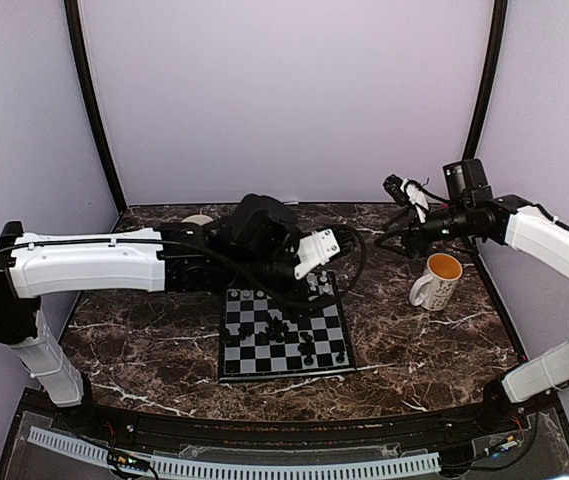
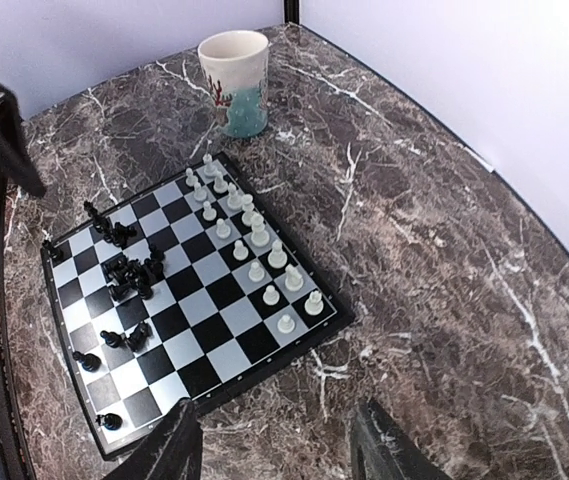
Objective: Set up the chess pieces on the board
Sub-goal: Pick up the knight from the chessboard.
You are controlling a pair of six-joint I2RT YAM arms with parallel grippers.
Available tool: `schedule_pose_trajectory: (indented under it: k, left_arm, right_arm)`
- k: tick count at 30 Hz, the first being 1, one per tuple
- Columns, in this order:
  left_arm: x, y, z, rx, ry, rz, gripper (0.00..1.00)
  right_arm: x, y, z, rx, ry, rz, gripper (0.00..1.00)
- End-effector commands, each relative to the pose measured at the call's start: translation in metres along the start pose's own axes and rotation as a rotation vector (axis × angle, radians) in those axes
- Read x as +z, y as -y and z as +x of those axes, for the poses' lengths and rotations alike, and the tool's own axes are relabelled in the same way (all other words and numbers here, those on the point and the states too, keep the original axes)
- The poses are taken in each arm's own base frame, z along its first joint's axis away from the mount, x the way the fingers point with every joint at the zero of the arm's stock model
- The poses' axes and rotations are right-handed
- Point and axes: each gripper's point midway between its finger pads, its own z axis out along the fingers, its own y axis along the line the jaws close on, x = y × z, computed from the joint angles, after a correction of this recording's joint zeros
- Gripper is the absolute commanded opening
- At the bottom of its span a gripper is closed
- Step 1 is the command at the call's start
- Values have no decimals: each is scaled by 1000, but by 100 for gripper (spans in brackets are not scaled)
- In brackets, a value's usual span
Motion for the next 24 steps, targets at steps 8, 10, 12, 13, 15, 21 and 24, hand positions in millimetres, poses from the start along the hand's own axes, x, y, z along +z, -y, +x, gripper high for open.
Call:
schedule_pose_trajectory:
  k: [8,10,12,13,15,21,24]
  left_arm:
    - [-74,-215,70,-533,125,-629,99]
    - [-71,-229,95,-594,50,-634,99]
    - [-66,-234,111,-638,22,-590,99]
    - [-65,-235,117,-655,25,-566,98]
    - [-67,-236,125,-693,48,-541,97]
    - [-85,-231,118,-701,130,-509,94]
    - [-87,-232,119,-715,125,-515,91]
  right_arm:
    - [9,7,-42,46,-79,-76,47]
    - [20,1,-43,38,-103,-88,47]
    - [30,-5,-44,17,-119,-77,46]
    - [35,-6,-45,2,-127,-63,46]
    - [42,-11,-51,-27,-122,-45,44]
    - [58,0,-78,-102,-115,56,35]
    - [61,7,-98,-138,-115,65,38]
